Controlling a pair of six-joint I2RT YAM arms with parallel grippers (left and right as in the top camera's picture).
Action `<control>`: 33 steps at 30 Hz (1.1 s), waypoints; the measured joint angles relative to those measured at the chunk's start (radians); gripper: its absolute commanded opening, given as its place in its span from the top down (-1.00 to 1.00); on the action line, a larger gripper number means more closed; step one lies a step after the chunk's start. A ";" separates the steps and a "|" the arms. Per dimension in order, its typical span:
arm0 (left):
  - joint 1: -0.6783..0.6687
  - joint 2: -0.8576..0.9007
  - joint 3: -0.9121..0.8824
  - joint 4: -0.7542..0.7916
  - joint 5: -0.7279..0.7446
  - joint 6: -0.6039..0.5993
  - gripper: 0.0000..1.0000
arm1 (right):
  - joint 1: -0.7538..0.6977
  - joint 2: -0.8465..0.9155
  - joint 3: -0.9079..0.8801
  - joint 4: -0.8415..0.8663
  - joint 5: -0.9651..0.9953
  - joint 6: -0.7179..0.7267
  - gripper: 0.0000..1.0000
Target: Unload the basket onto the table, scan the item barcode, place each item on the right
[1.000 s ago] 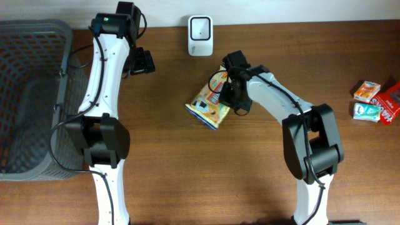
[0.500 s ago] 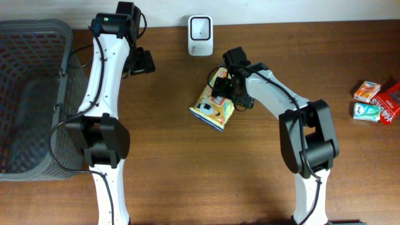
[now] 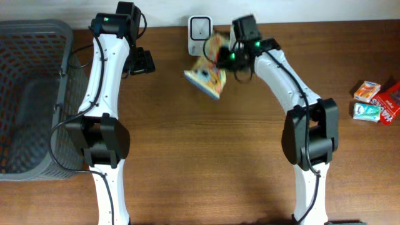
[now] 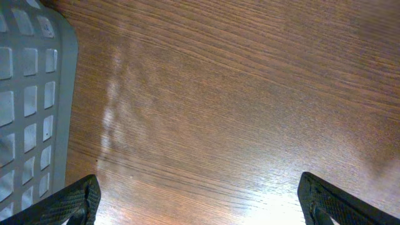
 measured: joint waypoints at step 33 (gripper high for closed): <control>0.000 0.000 0.000 0.000 0.000 0.000 -0.98 | 0.040 0.125 0.028 0.438 0.101 0.274 0.92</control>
